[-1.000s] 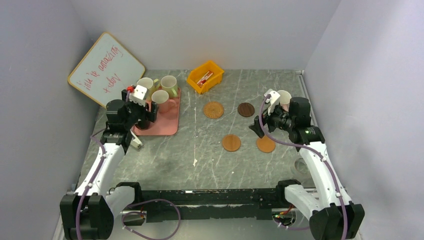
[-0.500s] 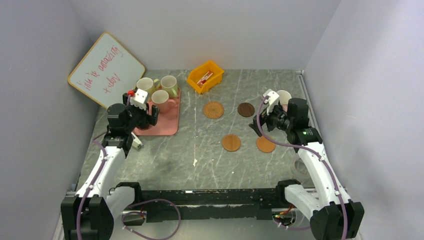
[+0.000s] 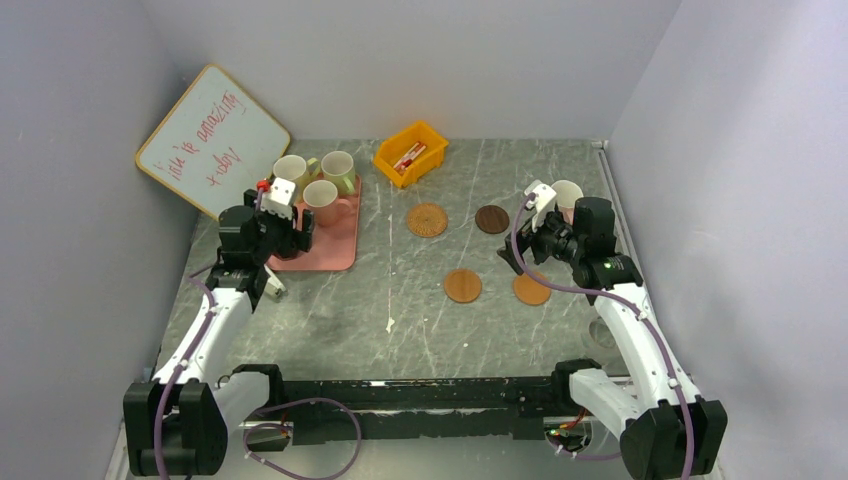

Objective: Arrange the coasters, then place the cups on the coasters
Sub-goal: Pick up the cup from the tray.

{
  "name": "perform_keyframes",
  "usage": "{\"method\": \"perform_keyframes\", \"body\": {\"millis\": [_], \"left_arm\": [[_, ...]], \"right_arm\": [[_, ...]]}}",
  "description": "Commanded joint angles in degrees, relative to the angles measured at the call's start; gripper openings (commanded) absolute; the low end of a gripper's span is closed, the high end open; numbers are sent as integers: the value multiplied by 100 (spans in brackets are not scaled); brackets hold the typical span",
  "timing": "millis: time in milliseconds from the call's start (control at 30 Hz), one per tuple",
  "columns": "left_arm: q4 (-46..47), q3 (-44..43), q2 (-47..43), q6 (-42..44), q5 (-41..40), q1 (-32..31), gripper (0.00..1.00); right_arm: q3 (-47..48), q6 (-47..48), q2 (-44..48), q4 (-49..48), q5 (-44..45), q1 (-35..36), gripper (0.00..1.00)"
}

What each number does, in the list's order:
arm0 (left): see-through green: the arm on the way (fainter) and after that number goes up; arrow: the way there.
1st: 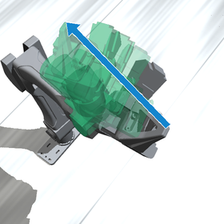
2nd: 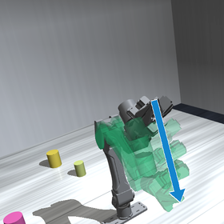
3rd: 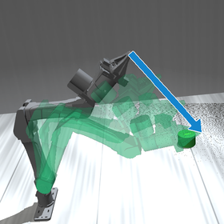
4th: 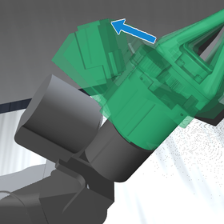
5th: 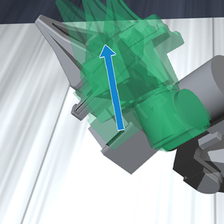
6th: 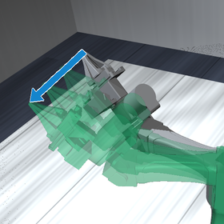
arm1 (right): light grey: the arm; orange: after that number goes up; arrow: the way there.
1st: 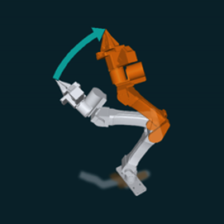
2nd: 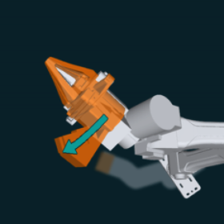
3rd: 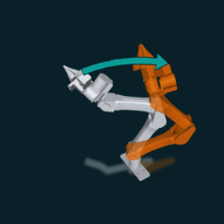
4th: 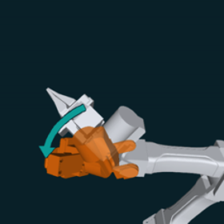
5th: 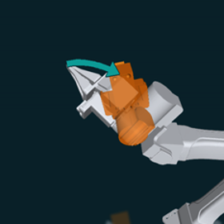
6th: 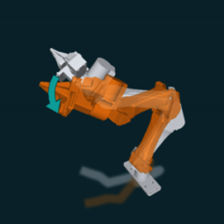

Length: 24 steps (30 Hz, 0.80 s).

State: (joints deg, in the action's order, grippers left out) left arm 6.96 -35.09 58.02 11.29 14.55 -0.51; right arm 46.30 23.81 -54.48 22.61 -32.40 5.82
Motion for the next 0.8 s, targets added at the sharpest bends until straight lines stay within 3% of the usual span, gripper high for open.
{"method": "perform_keyframes", "body": {"millis": [0,367,767], "left_arm": [[72,-135,70,22,-155,25,96],[128,-165,266,-9,-637,25,96],[124,-169,303,4,-212,25,96]], "right_arm": [[11,103,-18,-206,-186,15,100],[-3,162,-63,-187,-232,13,100],[-7,177,-98,-178,-266,18,100]]}}
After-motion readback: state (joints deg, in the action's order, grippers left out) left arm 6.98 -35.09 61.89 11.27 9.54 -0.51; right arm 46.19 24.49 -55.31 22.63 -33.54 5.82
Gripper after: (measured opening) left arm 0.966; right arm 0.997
